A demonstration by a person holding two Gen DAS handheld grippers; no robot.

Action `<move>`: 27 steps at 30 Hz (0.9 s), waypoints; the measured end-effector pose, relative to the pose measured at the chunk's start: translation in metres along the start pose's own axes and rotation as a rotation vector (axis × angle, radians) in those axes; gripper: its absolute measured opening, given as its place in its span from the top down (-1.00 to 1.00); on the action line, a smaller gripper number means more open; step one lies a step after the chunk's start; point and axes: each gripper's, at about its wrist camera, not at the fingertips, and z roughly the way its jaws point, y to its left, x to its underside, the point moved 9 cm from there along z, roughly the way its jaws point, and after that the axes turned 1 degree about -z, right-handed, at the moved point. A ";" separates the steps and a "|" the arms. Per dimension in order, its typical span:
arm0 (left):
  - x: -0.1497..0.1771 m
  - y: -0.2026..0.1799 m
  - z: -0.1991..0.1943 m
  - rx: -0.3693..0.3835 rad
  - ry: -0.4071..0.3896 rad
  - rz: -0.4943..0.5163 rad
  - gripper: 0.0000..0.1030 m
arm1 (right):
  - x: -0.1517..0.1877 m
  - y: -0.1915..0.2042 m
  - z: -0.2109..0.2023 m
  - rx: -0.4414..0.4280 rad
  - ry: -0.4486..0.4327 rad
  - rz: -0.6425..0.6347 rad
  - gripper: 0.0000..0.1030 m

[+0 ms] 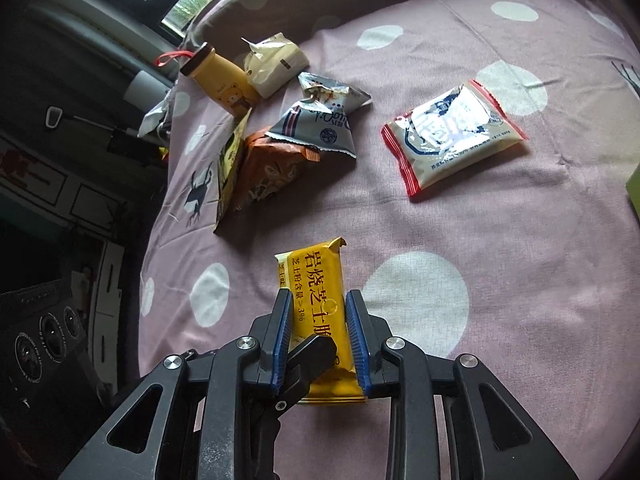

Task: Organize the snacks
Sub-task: 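Grasp the yellow biscuit bar with the right tool and lift it, then carry the yellow biscuit bar toward the green box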

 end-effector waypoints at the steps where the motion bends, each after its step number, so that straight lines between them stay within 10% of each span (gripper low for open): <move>1: -0.002 -0.001 -0.003 -0.003 -0.012 0.007 0.45 | -0.001 0.003 -0.004 -0.001 -0.012 -0.006 0.41; 27: -0.016 -0.036 -0.067 0.002 -0.207 0.095 0.44 | -0.009 0.047 -0.073 0.018 -0.219 -0.120 0.41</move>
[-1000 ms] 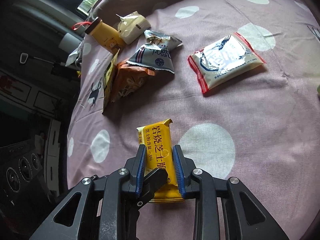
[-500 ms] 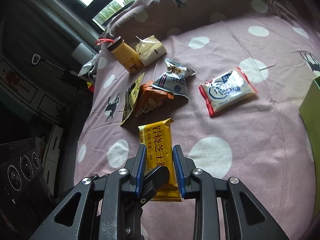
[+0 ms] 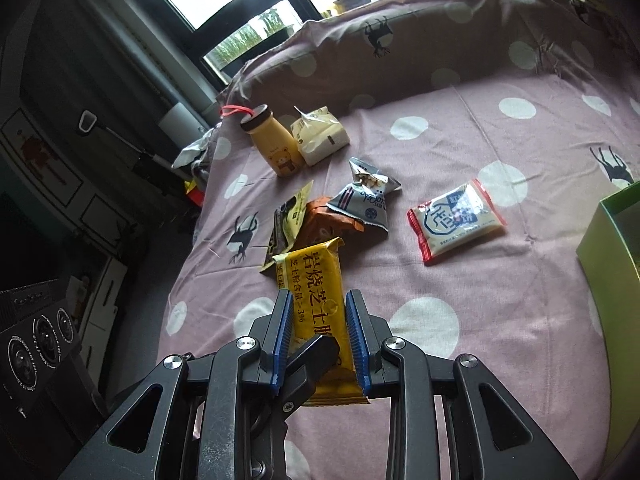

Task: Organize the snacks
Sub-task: 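Carry the yellow biscuit bar toward the green box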

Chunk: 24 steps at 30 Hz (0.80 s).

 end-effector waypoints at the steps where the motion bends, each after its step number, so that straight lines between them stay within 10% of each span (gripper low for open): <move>1: -0.001 -0.002 -0.001 0.004 -0.004 0.002 0.44 | -0.001 0.000 -0.002 0.003 -0.005 -0.003 0.41; 24: -0.019 -0.074 -0.014 0.057 -0.084 0.144 0.44 | -0.021 -0.025 -0.076 0.055 -0.165 -0.002 0.41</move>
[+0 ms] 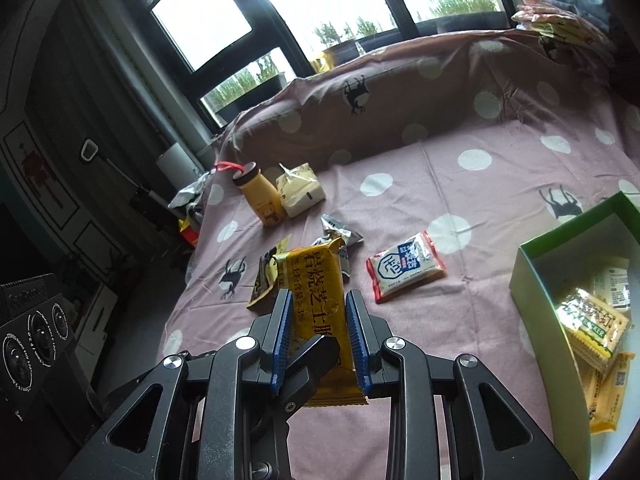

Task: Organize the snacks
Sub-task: 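Carry the yellow biscuit bar toward the green box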

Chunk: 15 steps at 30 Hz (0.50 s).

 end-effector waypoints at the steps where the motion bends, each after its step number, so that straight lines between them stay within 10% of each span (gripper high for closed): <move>1: -0.001 -0.006 0.000 0.007 -0.003 0.009 0.44 | -0.001 -0.003 -0.004 0.004 -0.008 0.002 0.41; 15: -0.012 -0.077 0.027 0.120 0.000 0.102 0.44 | -0.019 -0.067 -0.051 0.089 -0.118 0.096 0.41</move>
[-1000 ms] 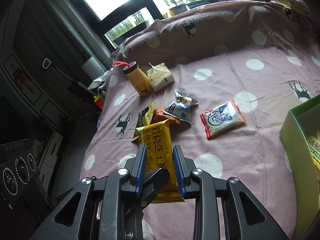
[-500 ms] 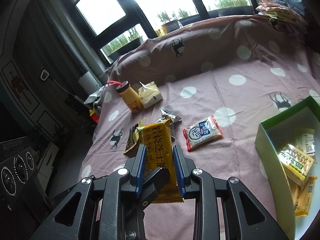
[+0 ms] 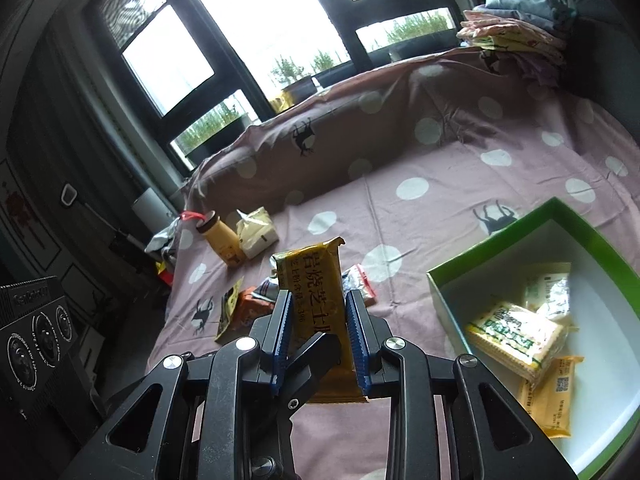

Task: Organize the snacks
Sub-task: 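Carry the yellow biscuit bar toward the green box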

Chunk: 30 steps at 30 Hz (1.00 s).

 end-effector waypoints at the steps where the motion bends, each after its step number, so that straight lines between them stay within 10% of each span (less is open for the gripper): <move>1: -0.001 -0.005 0.004 0.009 0.003 0.007 0.44 | -0.001 -0.006 -0.002 0.009 -0.004 0.010 0.41; 30: 0.008 -0.104 0.078 0.205 0.140 0.126 0.44 | -0.006 -0.128 -0.043 0.234 -0.065 0.226 0.41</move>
